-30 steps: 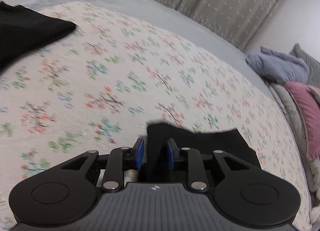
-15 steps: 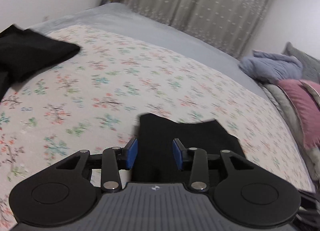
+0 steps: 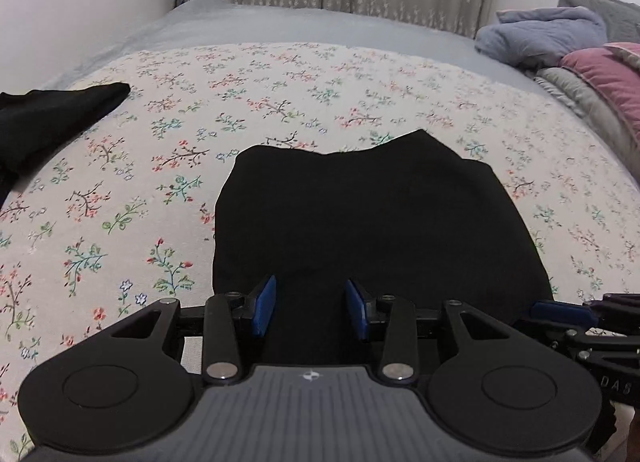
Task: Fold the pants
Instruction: 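Open both grippers and release the folded black trousers onto the sheet, then move both open grippers to the folded edge of the trousers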
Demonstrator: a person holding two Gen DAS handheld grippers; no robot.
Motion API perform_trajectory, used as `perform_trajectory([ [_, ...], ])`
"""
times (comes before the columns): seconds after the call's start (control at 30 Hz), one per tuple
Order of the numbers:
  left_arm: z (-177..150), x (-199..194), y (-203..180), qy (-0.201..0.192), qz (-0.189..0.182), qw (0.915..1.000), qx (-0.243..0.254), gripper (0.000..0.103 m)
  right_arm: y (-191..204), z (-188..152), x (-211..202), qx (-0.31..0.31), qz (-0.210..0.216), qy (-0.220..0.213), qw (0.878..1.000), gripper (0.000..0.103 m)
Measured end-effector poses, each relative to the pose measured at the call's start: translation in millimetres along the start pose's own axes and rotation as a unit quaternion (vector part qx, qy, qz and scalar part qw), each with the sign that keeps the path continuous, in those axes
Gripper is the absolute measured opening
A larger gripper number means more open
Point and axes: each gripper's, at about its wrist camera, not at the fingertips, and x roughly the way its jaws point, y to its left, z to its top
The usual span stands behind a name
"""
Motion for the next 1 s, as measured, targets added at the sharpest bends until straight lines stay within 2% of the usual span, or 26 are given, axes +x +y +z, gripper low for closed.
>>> perform_trajectory([
  [0.13, 3.0, -3.7, -6.4, 0.014, 0.017, 0.9997, -0.008, 0.056, 4.2, -1.8, -5.1, -0.009, -0.003, -0.003, 1.000, 0.024],
  [0.37, -10.9, -10.8, -17.7, 0.000, 0.045, 0.9986, 0.027, 0.057, 14.4, -16.0, -27.5, -0.046, 0.016, 0.020, 0.999, 0.027],
  [0.6, -16.3, -9.3, -19.5, -0.003, 0.053, 0.9983, 0.025, 0.057, 18.7, -30.7, -34.7, -0.081, 0.027, 0.025, 0.996, 0.028],
  [1.0, -19.8, -12.1, -28.8, -0.005, 0.070, 0.9966, 0.042, 0.058, 10.4, -30.3, -32.4, -0.085, 0.046, 0.031, 0.995, 0.028],
])
